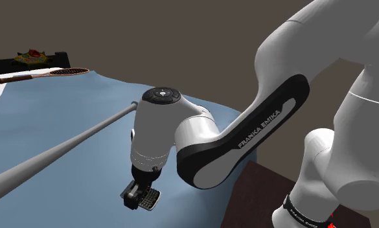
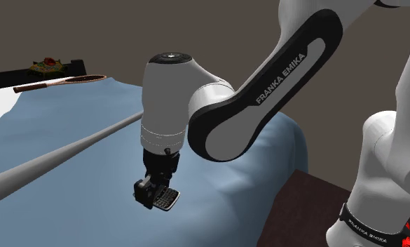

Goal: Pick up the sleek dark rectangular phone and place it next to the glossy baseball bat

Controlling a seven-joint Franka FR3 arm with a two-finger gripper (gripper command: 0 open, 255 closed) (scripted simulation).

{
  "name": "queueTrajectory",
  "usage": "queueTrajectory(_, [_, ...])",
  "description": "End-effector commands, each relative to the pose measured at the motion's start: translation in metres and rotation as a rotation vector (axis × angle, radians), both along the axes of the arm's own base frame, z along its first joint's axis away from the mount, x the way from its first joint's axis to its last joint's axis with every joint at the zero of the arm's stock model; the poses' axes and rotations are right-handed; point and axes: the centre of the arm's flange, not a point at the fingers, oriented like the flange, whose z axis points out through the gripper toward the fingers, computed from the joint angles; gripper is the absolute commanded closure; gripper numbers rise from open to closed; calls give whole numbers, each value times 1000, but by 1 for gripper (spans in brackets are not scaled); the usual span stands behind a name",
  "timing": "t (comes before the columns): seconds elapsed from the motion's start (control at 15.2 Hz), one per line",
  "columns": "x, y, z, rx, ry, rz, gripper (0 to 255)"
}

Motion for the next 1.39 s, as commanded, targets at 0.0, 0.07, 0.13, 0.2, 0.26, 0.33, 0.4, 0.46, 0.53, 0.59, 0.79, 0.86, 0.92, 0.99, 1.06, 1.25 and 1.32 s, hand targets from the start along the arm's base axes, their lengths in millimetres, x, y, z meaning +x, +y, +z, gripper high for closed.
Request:
queueTrajectory(0.0, [0,0,-1,0,0,0,255])
queueTrajectory(0.07, [0,0,-1,0,0,0,255])
queueTrajectory(0.13, [0,0,-1,0,0,0,255])
queueTrajectory(0.2, [0,0,-1,0,0,0,255])
queueTrajectory(0.26, [0,0,-1,0,0,0,255])
queueTrajectory(0.33, [0,0,-1,0,0,0,0])
queueTrajectory(0.4, [0,0,-1,0,0,0,0])
queueTrajectory(0.46, [0,0,-1,0,0,0,0])
queueTrajectory(0.53, [0,0,-1,0,0,0,0])
queueTrajectory(0.59, [0,0,-1,0,0,0,0])
queueTrajectory(0.79, [-5,-1,25,0,0,0,0])
queueTrajectory(0.86, [-8,-2,38,0,0,0,0])
queueTrajectory(0.92, [-10,-3,48,0,0,0,0])
queueTrajectory(0.99, [-10,-3,48,0,0,0,0])
queueTrajectory(1.06, [-10,-3,48,0,0,0,0])
queueTrajectory(1.25, [-10,-3,48,0,0,0,0])
queueTrajectory(1.32, [-10,-3,48,0,0,0,0])
